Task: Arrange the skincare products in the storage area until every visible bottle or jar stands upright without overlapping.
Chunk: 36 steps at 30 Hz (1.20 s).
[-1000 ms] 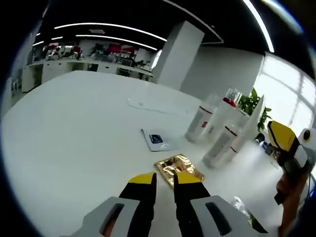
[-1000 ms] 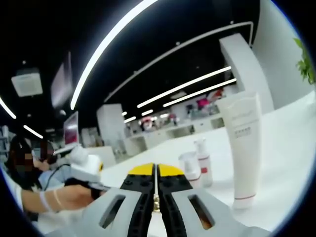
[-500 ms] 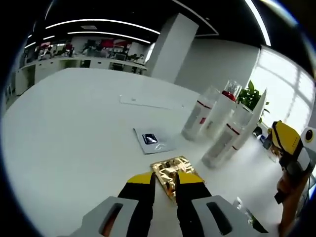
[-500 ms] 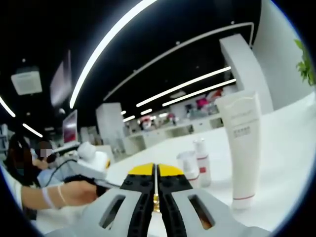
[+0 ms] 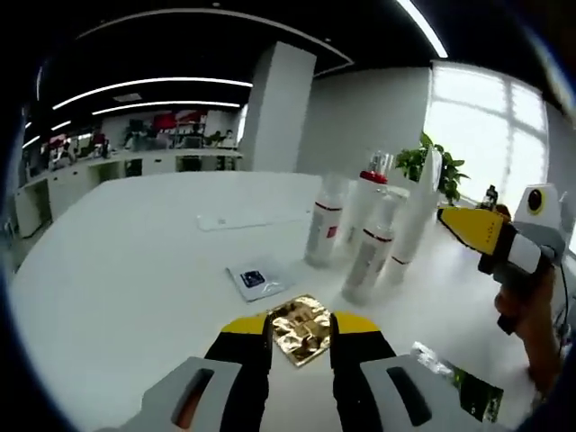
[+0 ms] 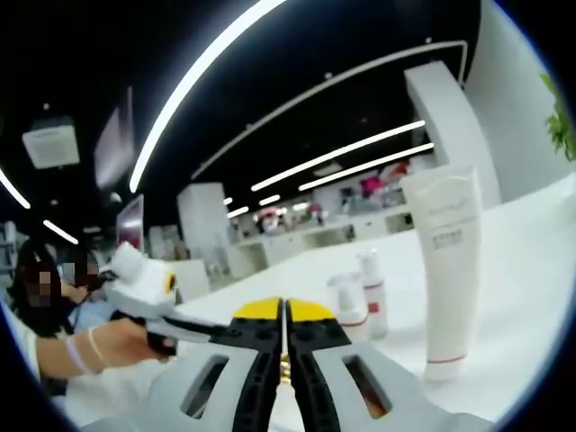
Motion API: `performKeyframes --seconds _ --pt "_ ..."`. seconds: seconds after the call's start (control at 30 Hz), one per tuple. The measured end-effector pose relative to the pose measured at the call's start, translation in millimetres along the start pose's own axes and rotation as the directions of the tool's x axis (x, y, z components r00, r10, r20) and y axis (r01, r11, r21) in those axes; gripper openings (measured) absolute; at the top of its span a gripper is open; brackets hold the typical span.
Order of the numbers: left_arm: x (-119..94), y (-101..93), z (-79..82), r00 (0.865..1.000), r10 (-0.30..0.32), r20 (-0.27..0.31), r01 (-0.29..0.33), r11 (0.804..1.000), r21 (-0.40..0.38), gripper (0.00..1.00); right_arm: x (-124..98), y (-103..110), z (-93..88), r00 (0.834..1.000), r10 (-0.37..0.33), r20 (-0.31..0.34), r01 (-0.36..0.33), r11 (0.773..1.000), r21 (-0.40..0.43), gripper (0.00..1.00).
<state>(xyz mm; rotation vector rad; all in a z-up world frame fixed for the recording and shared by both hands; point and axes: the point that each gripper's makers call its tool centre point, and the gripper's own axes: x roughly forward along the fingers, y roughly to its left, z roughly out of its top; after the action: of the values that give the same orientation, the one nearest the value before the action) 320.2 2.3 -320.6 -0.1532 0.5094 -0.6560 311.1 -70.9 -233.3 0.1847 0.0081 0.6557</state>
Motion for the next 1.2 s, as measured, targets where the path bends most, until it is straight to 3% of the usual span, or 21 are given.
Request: performKeyframes --seconds 0.1,0.27,0.33,0.37,0.4,0.47,0.53,0.6,0.67,0.73,0.83,0.9,0.97,1.03,1.07,1.17,1.2 --pt "-12.4 -8.2 -4.8 0.999 -0.047 0.005 0.047 0.996 -0.076 0.36 1.1 9.6 -6.8 0.999 0.027 -0.044 -0.03 0.998 -0.055 0.0" --pt "-34.6 -11.2 -18.6 0.999 -0.046 0.01 0.047 0.995 -0.083 0.37 3.3 23.5 -21.9 0.988 0.063 -0.141 -0.087 0.981 -0.173 0.0" --pt "-42.8 -14.1 -25.1 0.999 -0.05 0.009 0.05 0.995 -0.086 0.39 -1.0 25.0 -29.7 0.977 0.037 -0.211 -0.098 0.953 -0.286 0.0" --pt "-47.6 -15.9 -28.9 0.998 -0.056 0.007 0.056 0.993 -0.102 0.41 -6.7 21.3 -31.3 0.974 -0.016 -0.226 -0.059 0.944 -0.323 0.0" --pt "-51.1 -17.7 -31.9 0.998 -0.058 0.005 0.059 0.991 -0.12 0.43 -12.0 20.5 -31.3 0.975 -0.044 -0.217 -0.029 0.946 -0.324 0.0" --pt "-59.0 -22.2 -41.6 0.996 -0.084 -0.015 0.08 0.984 -0.157 0.44 -28.4 33.3 -34.7 0.981 -0.018 -0.193 -0.033 0.966 -0.257 0.0" --pt "-64.2 -32.4 -55.6 0.993 -0.105 -0.046 0.096 0.979 -0.18 0.44 -50.6 47.6 -53.8 0.964 0.015 -0.267 -0.051 0.991 -0.125 0.0" --pt "-66.0 -36.6 -62.2 0.991 -0.119 -0.056 0.106 0.976 -0.19 0.45 -72.6 56.0 -73.4 0.94 0.028 -0.341 -0.05 0.997 -0.056 0.0" --pt "-66.2 -40.6 -61.4 0.989 -0.137 -0.05 0.124 0.972 -0.2 0.45 -92.3 54.1 -88.3 0.929 -0.026 -0.37 0.019 1.0 -0.023 0.0" --pt "-66.4 -48.0 -61.8 0.985 -0.167 -0.038 0.155 0.964 -0.214 0.48 -100.8 47.1 -90.6 0.934 -0.095 -0.346 0.097 0.995 -0.01 0.0" --pt "-66.2 -54.2 -65.8 0.978 -0.205 -0.035 0.188 0.942 -0.277 0.48 -124.3 42.5 -111.4 0.893 -0.173 -0.416 0.179 0.984 -0.025 0.0" --pt "-64.4 -51.7 -68.1 0.98 -0.195 -0.04 0.176 0.944 -0.279 0.48 -133.2 41.0 -118.7 0.868 -0.207 -0.451 0.207 0.977 -0.048 0.0" --pt "-64.3 -50.9 -70.2 0.98 -0.192 -0.046 0.172 0.945 -0.278 0.48 -137.7 41.1 -123.3 0.857 -0.227 -0.463 0.217 0.973 -0.076 0.0" --pt "-65.2 -50.8 -70.1 0.979 -0.201 -0.038 0.183 0.942 -0.281 0.47 -138.4 43.2 -122.6 0.867 -0.228 -0.443 0.216 0.973 -0.078 0.0" --pt "-65.8 -50.7 -70.0 0.978 -0.205 -0.036 0.186 0.938 -0.292 0.46 -138.9 43.3 -122.8 0.863 -0.231 -0.449 0.224 0.972 -0.07 0.0" --pt "-66.6 -54.1 -69.6 0.972 -0.234 -0.025 0.212 0.917 -0.338 0.44 -139.0 44.9 -123.0 0.866 -0.24 -0.438 0.226 0.97 -0.084 0.0" --pt "-67.0 -58.4 -70.8 0.965 -0.261 -0.024 0.235 0.901 -0.365 0.41 -139.2 44.9 -122.7 0.868 -0.241 -0.434 0.223 0.97 -0.092 0.0"
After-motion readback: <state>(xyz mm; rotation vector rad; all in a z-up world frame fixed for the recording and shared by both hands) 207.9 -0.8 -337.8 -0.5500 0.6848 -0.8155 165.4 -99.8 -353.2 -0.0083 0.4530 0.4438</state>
